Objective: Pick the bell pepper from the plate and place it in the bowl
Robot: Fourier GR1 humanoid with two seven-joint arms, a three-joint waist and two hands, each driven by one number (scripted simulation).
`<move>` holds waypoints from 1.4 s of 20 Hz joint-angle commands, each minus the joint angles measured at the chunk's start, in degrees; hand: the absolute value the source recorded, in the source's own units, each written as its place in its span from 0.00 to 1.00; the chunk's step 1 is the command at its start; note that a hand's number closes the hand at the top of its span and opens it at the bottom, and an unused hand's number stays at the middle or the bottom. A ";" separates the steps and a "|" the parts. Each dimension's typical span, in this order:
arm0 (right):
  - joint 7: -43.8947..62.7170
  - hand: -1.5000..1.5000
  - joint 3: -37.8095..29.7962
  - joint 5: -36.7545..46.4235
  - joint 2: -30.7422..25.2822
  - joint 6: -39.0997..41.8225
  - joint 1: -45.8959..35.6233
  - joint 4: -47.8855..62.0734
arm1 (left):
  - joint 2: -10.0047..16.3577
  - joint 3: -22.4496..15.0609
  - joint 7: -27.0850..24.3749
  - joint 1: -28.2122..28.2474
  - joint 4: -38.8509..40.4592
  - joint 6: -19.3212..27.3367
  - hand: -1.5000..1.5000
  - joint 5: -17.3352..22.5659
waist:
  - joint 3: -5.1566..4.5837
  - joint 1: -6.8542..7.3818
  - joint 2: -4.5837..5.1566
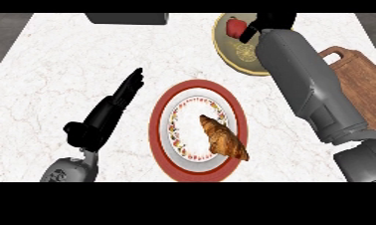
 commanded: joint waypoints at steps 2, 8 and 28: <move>-12.00 0.00 -4.82 -3.80 -0.87 -4.45 2.30 1.99 | -1.45 0.28 4.76 -3.46 -0.54 0.57 0.50 0.40 | 0.04 0.56 0.20; -12.00 0.00 -7.85 -3.92 -1.42 -13.20 0.04 0.58 | -2.61 -0.57 2.95 -1.95 -0.78 1.41 0.50 -1.57 | -0.01 0.11 -0.07; -17.68 0.00 -20.17 -20.53 -14.41 -17.00 37.14 -42.71 | -1.50 3.32 2.88 0.57 -1.03 0.29 0.50 -0.56 | -0.05 -3.91 -1.44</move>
